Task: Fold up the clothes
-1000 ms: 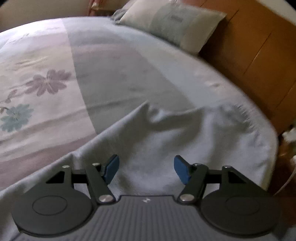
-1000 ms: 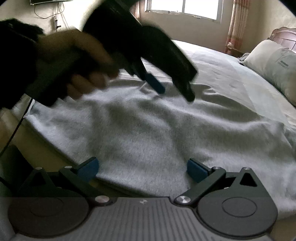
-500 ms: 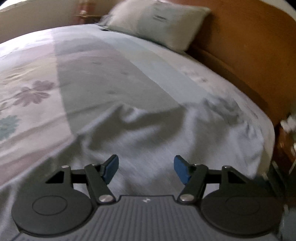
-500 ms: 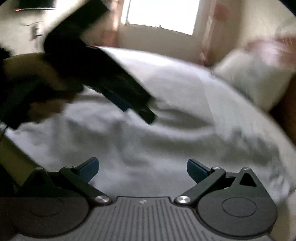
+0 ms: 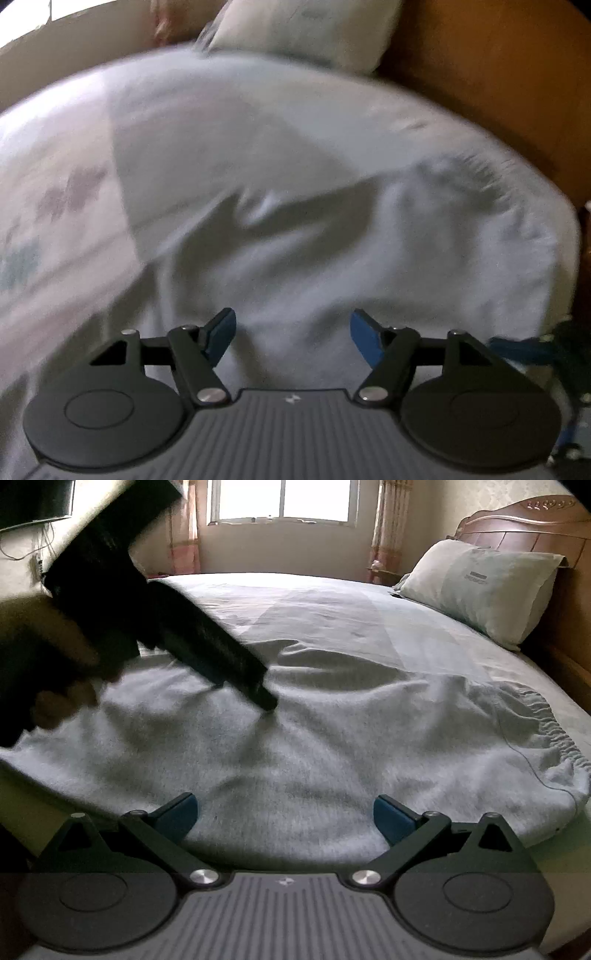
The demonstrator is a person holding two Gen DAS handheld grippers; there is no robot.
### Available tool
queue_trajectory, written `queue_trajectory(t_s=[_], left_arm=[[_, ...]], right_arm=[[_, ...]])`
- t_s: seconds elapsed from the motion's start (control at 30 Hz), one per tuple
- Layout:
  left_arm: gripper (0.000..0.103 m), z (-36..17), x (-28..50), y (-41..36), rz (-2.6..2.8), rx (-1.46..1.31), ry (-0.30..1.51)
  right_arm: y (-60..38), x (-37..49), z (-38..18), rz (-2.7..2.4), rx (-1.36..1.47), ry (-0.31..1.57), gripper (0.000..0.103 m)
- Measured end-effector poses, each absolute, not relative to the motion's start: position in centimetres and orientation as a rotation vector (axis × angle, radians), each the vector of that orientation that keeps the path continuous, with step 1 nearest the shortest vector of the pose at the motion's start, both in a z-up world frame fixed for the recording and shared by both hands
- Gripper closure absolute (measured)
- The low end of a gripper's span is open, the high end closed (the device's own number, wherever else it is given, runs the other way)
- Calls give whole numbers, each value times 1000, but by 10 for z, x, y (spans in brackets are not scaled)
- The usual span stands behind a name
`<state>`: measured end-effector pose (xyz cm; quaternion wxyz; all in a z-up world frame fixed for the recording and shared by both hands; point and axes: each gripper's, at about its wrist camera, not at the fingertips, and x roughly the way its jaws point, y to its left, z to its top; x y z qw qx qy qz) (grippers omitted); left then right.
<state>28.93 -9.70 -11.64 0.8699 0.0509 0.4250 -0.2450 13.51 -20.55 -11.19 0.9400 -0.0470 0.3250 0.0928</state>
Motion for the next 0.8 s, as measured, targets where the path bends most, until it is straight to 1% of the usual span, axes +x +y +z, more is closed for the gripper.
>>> queue_trajectory(t_s=[0.07,0.1,0.2,0.27,0.37,0.5,0.63,0.8], left_arm=[[26,-118,290,-96,-497,83,900],[27,-114,289,-97,-478,91,910],[26,-100,276,-95,-479,101,877],[25,-98,267,-81,-469,74,896],[26,-111,261,-52,-398,0,984],[25,-106,245,-24,-397,-55,984],[25,-80,230,1,-356,37,952],[25,-57,220,57,-177,174,906]], right_arm=[[-207,135,-113,193,-98,660,0],[-207,134,-113,194,-99,656,0],[-207,134,-113,194,-99,653,0],[-206,134,-113,192,-100,655,0],[-205,135,-113,189,-102,660,0],[-203,137,-111,177,-107,673,0],[-200,140,-107,171,-121,705,0],[-198,141,-94,167,-122,763,0]])
